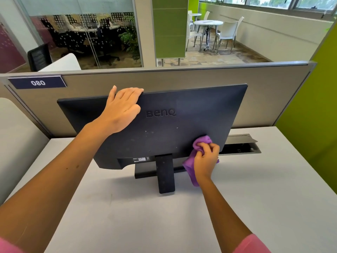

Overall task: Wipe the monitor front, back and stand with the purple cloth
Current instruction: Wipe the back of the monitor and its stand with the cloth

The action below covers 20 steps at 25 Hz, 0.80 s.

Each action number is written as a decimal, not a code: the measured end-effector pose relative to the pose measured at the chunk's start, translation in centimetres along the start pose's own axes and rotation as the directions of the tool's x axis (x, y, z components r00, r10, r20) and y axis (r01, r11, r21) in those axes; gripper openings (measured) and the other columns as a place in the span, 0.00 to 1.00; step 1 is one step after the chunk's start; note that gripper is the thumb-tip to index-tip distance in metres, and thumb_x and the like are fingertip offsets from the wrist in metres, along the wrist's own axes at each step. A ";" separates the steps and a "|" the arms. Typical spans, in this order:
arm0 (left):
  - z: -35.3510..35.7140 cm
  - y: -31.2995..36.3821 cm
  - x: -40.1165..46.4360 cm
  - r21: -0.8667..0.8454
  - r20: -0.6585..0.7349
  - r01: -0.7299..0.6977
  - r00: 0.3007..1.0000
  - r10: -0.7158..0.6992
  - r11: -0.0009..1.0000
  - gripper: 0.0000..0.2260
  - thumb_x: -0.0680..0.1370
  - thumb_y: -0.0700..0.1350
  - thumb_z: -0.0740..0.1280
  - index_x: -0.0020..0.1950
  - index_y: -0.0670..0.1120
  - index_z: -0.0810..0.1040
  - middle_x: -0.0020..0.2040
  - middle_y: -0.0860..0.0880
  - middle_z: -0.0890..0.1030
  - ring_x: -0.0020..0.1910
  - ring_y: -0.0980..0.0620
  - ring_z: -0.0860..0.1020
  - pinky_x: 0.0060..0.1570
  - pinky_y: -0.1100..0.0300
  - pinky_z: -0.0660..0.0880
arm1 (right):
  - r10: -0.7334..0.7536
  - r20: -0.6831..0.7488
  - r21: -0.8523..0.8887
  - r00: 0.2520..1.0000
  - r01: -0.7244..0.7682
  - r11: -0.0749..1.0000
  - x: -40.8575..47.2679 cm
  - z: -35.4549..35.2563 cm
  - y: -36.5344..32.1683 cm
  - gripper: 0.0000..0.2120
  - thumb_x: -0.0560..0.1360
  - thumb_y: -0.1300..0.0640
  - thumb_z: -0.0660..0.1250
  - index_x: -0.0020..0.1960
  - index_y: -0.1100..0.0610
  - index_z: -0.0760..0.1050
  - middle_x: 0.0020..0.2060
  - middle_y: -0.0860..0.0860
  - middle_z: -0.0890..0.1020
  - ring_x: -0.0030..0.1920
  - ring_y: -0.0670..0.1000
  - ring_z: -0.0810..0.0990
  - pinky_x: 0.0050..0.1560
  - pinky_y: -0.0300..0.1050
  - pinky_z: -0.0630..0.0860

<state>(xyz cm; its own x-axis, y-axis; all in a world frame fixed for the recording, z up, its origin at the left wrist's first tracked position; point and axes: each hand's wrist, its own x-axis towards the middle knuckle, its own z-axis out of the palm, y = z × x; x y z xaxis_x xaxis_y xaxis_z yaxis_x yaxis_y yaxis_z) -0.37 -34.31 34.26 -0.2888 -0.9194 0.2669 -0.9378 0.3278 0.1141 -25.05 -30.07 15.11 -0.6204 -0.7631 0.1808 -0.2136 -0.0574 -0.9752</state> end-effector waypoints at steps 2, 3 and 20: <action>0.1 0.0 0.1 0.001 -0.007 0.001 1.000 -0.001 1.000 0.29 0.72 0.45 0.46 0.75 0.48 0.58 0.73 0.50 0.63 0.74 0.51 0.55 0.71 0.50 0.33 | -0.179 -0.062 -0.095 0.982 0.172 0.981 0.8 0.4 -1.8 0.11 0.76 0.63 0.65 0.58 0.59 0.77 0.51 0.49 0.73 0.51 0.48 0.74 0.48 0.24 0.70; 0.1 0.0 0.1 -0.001 -0.007 0.004 1.000 -0.004 1.000 0.29 0.72 0.45 0.46 0.75 0.48 0.58 0.73 0.50 0.63 0.74 0.51 0.55 0.71 0.50 0.33 | -0.226 -0.086 -0.096 0.970 0.218 0.971 1.1 0.8 -3.0 0.12 0.76 0.62 0.65 0.59 0.58 0.77 0.52 0.52 0.73 0.51 0.47 0.73 0.49 0.26 0.70; -0.2 -2.0 -1.8 -0.045 -0.099 -0.122 0.988 0.118 0.991 0.27 0.76 0.45 0.47 0.76 0.48 0.57 0.74 0.51 0.61 0.74 0.53 0.55 0.72 0.54 0.38 | -0.028 0.258 -0.092 0.966 0.053 0.994 -4.8 3.7 0.4 0.04 0.78 0.60 0.62 0.52 0.56 0.74 0.42 0.42 0.76 0.45 0.48 0.76 0.42 0.31 0.73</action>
<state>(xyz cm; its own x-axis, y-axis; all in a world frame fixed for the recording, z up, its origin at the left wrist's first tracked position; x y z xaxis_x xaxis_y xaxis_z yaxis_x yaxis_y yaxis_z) 2.09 -33.23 33.71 -0.3767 -0.8486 0.3715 -0.8858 0.4473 0.1235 -19.35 -28.84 13.39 -0.3984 -0.9015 0.1689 -0.3149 -0.0385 -0.9483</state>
